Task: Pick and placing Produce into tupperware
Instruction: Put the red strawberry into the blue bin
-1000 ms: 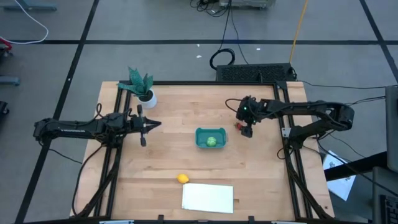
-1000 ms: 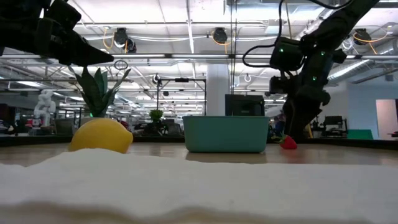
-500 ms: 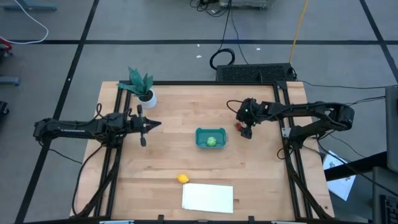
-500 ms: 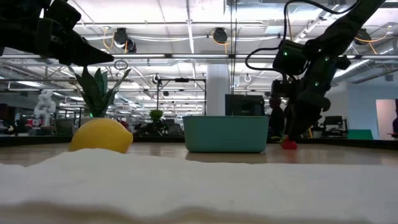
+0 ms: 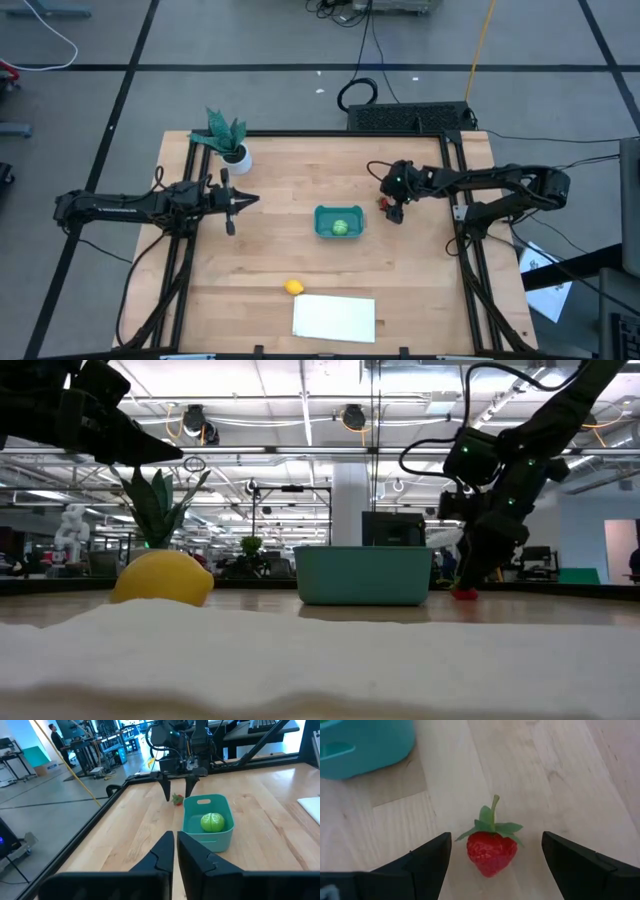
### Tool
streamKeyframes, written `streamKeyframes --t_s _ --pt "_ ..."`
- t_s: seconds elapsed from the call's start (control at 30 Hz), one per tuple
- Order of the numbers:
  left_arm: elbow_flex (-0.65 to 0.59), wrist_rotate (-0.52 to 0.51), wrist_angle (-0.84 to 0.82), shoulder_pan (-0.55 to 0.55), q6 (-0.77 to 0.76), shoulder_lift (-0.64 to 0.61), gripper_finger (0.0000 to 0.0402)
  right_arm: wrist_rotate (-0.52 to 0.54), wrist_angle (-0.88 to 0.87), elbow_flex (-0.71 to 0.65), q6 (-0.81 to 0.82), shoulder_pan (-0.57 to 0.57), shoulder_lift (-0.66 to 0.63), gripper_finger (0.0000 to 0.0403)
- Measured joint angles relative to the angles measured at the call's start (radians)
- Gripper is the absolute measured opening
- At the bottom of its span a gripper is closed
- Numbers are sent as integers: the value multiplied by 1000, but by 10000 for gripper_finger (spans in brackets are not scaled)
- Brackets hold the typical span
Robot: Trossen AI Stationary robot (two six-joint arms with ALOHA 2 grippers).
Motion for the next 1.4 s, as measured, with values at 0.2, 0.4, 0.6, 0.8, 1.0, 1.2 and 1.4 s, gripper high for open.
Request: streamKeyframes --t_s 0.2,0.4,0.6,0.8,1.0,1.2,1.4 --pt "0 0 0 0 -1 0 6 0 9 -18 2 0 0 304" --pt "0 0 0 0 -1 0 9 0 17 -20 3 0 0 295" --pt "0 0 0 0 -6 0 26 -2 49 -20 -1 1 0 250" --pt "0 0 0 0 -9 0 26 -3 35 -20 -5 4 0 178" --pt "0 0 0 0 -6 0 12 -4 39 -20 -6 17 0 121" --pt "0 0 0 0 -6 0 3 -4 39 -20 7 27 0 126" --pt "0 0 0 0 -6 0 23 -8 37 -20 31 26 -13 124"
